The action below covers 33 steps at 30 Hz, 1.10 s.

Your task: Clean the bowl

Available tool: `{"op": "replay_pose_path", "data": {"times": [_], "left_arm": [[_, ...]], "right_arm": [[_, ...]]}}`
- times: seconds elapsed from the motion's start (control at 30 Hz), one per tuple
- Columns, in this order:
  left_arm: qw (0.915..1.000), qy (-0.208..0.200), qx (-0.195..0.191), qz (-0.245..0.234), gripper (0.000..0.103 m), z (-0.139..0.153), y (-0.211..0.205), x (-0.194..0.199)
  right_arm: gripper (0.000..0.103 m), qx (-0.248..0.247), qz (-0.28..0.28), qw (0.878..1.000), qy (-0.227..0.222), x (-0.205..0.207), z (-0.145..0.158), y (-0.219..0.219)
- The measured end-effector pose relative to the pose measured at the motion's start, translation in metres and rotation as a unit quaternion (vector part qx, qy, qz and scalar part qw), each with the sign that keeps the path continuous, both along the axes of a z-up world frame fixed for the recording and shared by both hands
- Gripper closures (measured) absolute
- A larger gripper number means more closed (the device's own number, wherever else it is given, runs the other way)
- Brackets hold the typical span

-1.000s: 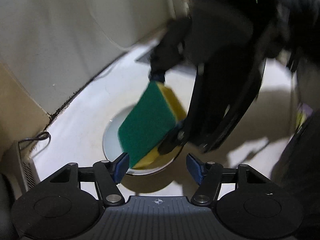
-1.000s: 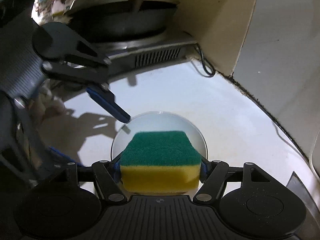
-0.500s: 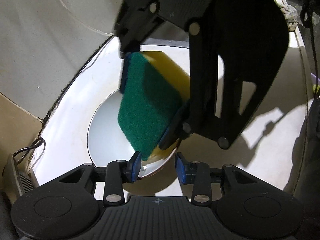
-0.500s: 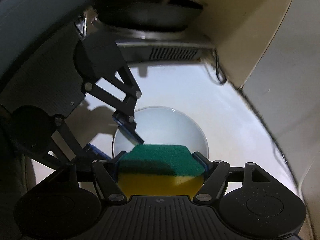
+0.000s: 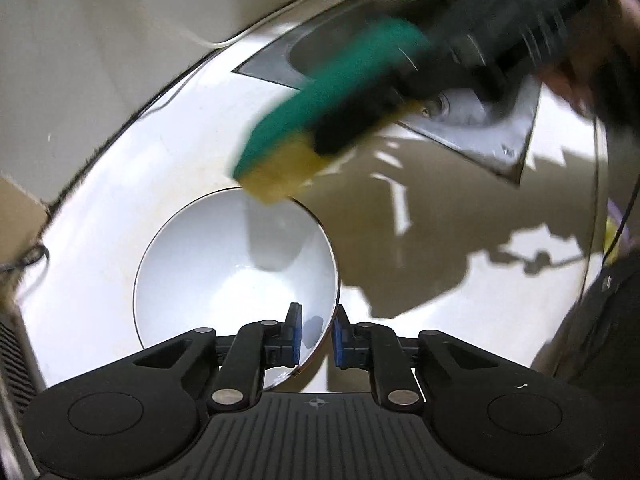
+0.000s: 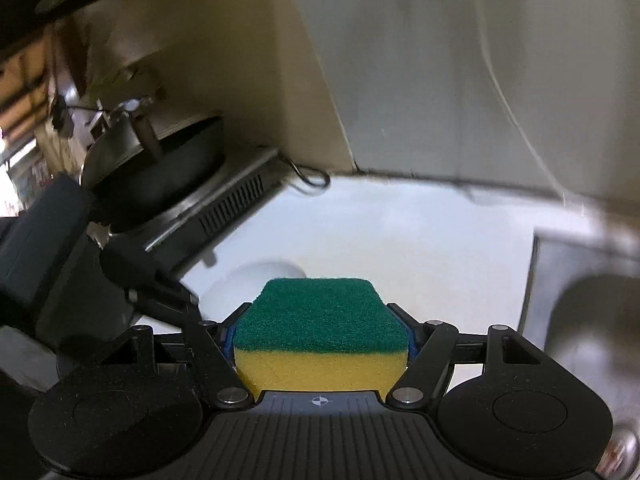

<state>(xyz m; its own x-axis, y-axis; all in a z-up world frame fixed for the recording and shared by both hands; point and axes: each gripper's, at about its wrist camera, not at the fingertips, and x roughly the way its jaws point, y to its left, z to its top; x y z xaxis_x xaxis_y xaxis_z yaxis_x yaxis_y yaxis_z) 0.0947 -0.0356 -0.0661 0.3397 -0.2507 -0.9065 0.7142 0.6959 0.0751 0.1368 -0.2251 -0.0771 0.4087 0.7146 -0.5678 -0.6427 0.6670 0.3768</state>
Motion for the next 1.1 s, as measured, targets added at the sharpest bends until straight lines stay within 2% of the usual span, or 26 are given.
{"op": "replay_pose_path", "data": {"times": [0.17, 0.23, 0.37, 0.47, 0.57, 0.6, 0.63, 0.67, 0.73, 0.87, 0.97, 1.0, 1.03, 1.07, 1.1], "left_arm": [[0.9995, 0.012, -0.014, 0.027, 0.082, 0.002, -0.003, 0.002], [0.9993, 0.009, -0.012, 0.033, 0.082, 0.002, -0.005, 0.006], [0.9995, 0.002, 0.004, 0.031, 0.082, 0.002, -0.011, -0.005], [0.9995, -0.005, 0.016, 0.026, 0.079, 0.004, -0.011, -0.011], [0.9993, -0.008, 0.024, 0.028, 0.074, 0.004, -0.008, -0.014], [0.9992, -0.009, 0.027, 0.028, 0.07, 0.004, -0.008, -0.015], [0.999, -0.013, 0.034, 0.026, 0.06, 0.003, -0.007, -0.015], [0.9987, -0.018, 0.043, 0.023, 0.057, 0.002, -0.006, -0.017], [0.9977, -0.026, 0.06, 0.016, 0.053, 0.0, -0.005, -0.02], [0.9959, -0.034, 0.082, 0.015, 0.053, -0.002, -0.007, -0.017], [0.9947, -0.042, 0.092, 0.02, 0.053, -0.001, -0.008, -0.013], [0.9945, -0.035, 0.097, 0.02, 0.056, -0.002, -0.009, -0.011], [0.9948, -0.026, 0.096, 0.021, 0.067, -0.002, -0.009, -0.01], [0.9954, -0.016, 0.092, 0.022, 0.071, -0.002, -0.009, -0.009], [0.9958, -0.01, 0.087, 0.025, 0.073, -0.001, -0.01, -0.007]], "right_arm": [[0.033, 0.012, 0.018, 0.999, 0.03, -0.011, -0.023, -0.002], [0.033, 0.002, 0.029, 0.999, 0.029, -0.022, -0.025, -0.006], [0.033, -0.02, -0.006, 1.0, 0.018, -0.021, -0.023, -0.023], [0.033, -0.032, 0.003, 0.999, 0.02, -0.018, -0.023, -0.024], [0.033, -0.047, 0.023, 0.998, 0.025, -0.015, -0.028, -0.009], [0.033, -0.064, 0.022, 0.998, 0.01, -0.017, -0.031, -0.003], [0.032, -0.084, 0.02, 0.996, -0.01, -0.021, -0.033, 0.003], [0.031, -0.093, 0.016, 0.995, -0.023, -0.023, -0.035, 0.006], [0.016, -0.103, 0.009, 0.994, -0.045, -0.026, -0.038, 0.01], [0.015, -0.12, 0.012, 0.991, -0.058, -0.027, -0.043, 0.021], [0.015, -0.115, 0.014, 0.99, -0.076, -0.027, -0.046, 0.024], [0.021, -0.117, 0.015, 0.99, -0.074, -0.026, -0.046, 0.025], [0.028, -0.114, 0.011, 0.991, -0.069, -0.025, -0.046, 0.024], [0.034, -0.108, 0.006, 0.992, -0.063, -0.023, -0.046, 0.022], [0.034, -0.103, 0.0, 0.993, -0.057, -0.021, -0.045, 0.02]]}}
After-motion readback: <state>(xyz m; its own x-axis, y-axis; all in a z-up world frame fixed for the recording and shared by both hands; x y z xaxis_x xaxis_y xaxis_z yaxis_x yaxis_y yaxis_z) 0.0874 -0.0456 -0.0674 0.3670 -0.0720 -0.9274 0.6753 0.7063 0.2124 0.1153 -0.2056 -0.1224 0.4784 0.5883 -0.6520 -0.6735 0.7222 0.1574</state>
